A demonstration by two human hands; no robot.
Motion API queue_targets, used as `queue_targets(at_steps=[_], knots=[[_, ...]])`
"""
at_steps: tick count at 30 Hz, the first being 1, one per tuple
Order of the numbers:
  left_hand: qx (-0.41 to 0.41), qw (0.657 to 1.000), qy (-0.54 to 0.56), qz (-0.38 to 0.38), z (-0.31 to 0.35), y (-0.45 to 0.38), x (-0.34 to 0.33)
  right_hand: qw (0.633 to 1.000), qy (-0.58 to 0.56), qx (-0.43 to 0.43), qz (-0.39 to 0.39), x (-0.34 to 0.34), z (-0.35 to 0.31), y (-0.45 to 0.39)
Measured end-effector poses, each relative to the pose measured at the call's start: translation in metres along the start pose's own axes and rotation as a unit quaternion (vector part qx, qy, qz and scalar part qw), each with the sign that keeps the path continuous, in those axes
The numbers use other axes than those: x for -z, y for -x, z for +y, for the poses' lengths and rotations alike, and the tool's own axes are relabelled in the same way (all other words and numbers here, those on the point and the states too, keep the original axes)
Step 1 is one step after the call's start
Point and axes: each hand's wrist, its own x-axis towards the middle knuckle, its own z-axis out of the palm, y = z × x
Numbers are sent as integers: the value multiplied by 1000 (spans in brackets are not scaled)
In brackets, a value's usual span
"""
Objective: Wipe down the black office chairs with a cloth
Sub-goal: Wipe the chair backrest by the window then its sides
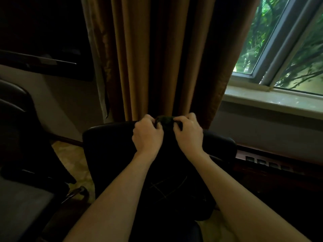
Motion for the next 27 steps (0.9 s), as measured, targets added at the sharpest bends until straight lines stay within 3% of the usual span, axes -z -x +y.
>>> queue_targets(at_steps=[5, 8, 11, 14, 20, 24, 27], knots=[[51, 999, -5, 2, -45, -41, 52, 998, 19, 14, -64, -44, -69, -12], [97, 994, 6, 45, -77, -61, 78, 994, 3, 52, -97, -65, -110, -13], [87, 991, -5, 98, -108, -57, 92, 987, -49, 95, -121, -80, -135, 3], [51, 993, 44, 95, -138, -30, 93, 981, -117, 105, -114, -87, -125, 42], [20, 983, 177, -39, -173, 20, 67, 980, -195, -10, -30, -82, -73, 96], [-29, 990, 137, 25, -186, 21, 64, 971, -235, -32, -21, -77, -74, 97], [-22, 990, 132, 53, -198, 14, 60, 983, -183, 1, -31, -95, -79, 102]])
